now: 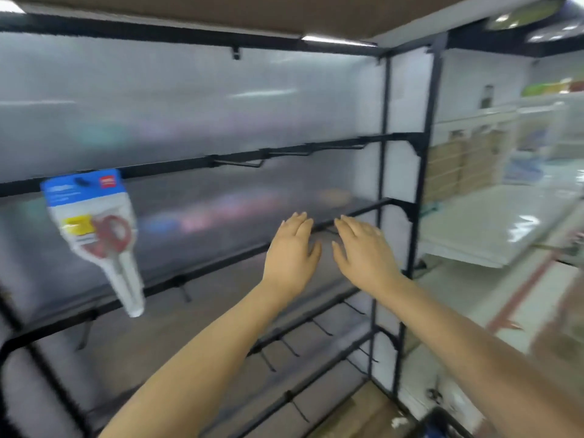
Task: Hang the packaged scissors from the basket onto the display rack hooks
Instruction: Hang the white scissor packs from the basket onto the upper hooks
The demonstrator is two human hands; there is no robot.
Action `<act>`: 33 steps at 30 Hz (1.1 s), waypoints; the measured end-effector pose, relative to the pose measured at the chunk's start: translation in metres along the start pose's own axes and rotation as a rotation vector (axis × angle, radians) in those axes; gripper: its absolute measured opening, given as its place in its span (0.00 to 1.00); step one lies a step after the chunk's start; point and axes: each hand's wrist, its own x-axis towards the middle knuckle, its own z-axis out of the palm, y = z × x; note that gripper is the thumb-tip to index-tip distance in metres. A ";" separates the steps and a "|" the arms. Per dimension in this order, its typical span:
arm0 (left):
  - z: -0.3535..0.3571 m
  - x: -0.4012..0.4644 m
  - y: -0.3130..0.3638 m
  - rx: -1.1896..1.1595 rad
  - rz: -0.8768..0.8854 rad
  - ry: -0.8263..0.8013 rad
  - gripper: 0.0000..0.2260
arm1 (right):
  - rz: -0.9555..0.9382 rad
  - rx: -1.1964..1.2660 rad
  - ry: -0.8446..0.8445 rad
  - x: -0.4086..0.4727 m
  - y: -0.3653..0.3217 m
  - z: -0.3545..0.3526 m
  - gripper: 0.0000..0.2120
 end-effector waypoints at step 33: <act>0.501 -0.324 0.133 -0.127 0.017 -1.392 0.12 | 1.226 -0.036 -0.779 -0.614 0.237 0.141 0.22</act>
